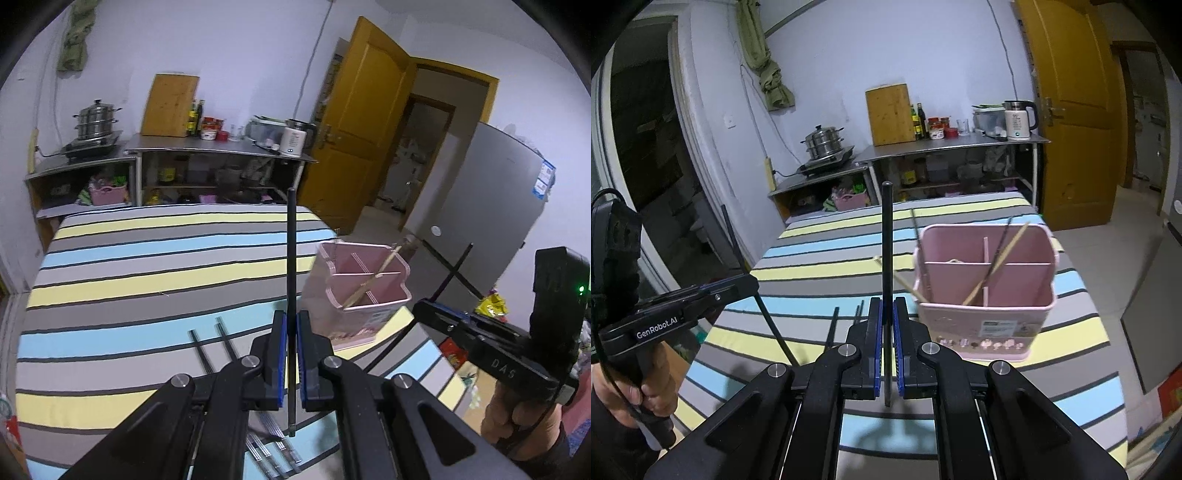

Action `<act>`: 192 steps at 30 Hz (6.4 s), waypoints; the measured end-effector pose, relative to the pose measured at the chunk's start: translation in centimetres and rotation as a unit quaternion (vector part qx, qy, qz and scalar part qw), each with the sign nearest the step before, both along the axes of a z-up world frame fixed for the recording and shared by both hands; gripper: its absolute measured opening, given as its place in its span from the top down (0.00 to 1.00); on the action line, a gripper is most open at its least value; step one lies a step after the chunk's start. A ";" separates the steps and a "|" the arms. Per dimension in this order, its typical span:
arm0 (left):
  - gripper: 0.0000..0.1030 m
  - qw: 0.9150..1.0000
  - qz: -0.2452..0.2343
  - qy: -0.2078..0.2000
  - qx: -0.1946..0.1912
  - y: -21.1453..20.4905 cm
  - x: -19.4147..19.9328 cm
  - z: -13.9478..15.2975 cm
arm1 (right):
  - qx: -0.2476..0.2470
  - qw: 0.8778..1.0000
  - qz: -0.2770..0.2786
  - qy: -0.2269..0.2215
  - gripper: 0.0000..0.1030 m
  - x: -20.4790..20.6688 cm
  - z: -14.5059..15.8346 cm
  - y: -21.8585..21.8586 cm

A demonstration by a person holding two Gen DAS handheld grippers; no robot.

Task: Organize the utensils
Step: 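Lift both black chopsticks upright and lower them into the pink holder, then open both tools to release the black chopsticks in the holder, then move both tools back down to the remaining black chopsticks, then close the left tool on a black chopstick while the right tool grasps another, then carry both black chopsticks upright over the pink holder and lower them in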

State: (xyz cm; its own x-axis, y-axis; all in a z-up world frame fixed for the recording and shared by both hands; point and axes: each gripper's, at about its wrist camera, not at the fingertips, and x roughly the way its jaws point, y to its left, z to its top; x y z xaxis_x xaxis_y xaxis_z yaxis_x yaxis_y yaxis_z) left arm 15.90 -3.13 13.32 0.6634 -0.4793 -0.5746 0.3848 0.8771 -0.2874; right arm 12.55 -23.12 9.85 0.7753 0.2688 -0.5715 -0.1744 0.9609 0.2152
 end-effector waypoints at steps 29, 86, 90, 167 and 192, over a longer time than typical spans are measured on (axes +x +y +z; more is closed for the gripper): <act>0.95 0.996 -0.034 -0.054 -0.065 -8.4 10.5 6.8 | 0.016 0.994 -0.072 -0.086 0.94 4.1 7.5 -7.1; 0.78 0.998 0.060 0.009 -0.020 3.4 -1.5 -8.4 | 0.009 0.999 -0.023 0.023 0.78 -1.8 -5.1 -2.5; 0.78 0.997 0.068 0.028 -0.003 3.9 -2.1 -10.5 | 0.012 0.999 -0.010 0.038 0.78 -1.9 -6.5 -1.5; 0.84 0.983 0.128 0.108 0.078 7.7 5.3 -17.4 | -0.080 0.983 0.061 0.152 0.78 11.1 -16.0 10.3; 0.95 0.993 0.093 0.065 0.038 6.5 3.1 -10.7 | -0.048 0.992 0.071 0.094 0.95 8.2 -9.7 9.2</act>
State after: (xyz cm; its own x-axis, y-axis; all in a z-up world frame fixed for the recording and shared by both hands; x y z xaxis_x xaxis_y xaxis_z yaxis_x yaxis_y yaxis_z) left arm 19.00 3.33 2.59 0.6541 -0.3083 -0.6907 0.1789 0.9503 -0.2548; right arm 20.75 -13.96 0.12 0.6104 0.3052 -0.7310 -0.2747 0.9471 0.1660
